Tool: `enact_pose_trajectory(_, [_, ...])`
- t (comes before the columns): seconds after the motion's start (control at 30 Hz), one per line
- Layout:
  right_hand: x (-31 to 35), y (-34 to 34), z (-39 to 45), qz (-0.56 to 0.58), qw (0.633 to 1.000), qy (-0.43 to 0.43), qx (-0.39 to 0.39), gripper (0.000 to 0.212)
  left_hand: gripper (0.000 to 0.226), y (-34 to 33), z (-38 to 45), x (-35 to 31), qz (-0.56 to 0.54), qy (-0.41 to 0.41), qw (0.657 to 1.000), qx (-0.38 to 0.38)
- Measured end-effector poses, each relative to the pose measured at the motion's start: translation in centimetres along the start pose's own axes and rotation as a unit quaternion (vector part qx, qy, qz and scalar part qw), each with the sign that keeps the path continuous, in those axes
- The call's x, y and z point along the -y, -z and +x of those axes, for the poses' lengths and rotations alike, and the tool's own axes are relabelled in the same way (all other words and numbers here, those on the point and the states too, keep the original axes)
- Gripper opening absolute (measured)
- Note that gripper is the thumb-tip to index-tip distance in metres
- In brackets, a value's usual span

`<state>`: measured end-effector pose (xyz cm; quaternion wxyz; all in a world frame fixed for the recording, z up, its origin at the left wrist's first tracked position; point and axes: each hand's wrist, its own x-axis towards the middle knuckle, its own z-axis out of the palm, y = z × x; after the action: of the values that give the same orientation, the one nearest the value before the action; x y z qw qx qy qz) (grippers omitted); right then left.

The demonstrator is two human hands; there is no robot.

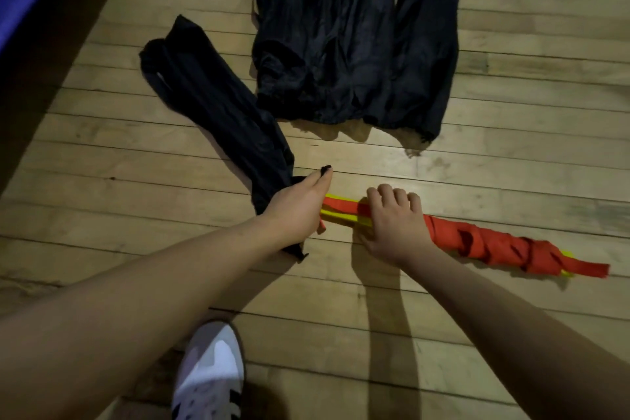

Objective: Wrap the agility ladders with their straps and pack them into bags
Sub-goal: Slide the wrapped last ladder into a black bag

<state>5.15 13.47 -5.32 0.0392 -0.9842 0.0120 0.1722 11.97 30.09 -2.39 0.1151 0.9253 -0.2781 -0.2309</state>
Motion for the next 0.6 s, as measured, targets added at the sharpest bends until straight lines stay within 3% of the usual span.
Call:
enact_pose_trajectory(0.17, [-1.4, -1.2, -1.0, -0.038, 0.999, -0.021, 0.008, 0.032, 0.087, -0.9, 0.6, -2.2, 0.045, -0.018, 0.999, -0.001])
enact_pose_trajectory(0.3, [-1.8, -0.9, -0.6, -0.030, 0.999, 0.009, 0.006, 0.035, 0.100, -0.8, 1.2, -3.0, 0.050, 0.061, 0.996, -0.044])
enact_pose_trajectory(0.37, [-1.5, -0.5, -0.2, -0.011, 1.000, 0.027, 0.007, 0.038, 0.089, -0.2, 1.7, -2.7, 0.031, 0.134, 0.987, -0.077])
enact_pose_trajectory(0.5, [0.2, 0.2, 0.7, 0.034, 0.997, 0.065, -0.006, 0.042, 0.035, 1.3, 2.1, -0.1, 0.117, 0.168, 0.973, -0.110])
enact_pose_trajectory(0.6, [1.7, 0.7, 1.4, 0.025, 0.995, 0.091, -0.018, 0.044, 0.026, 2.4, 1.6, 2.2, 0.143, 0.191, 0.968, -0.081])
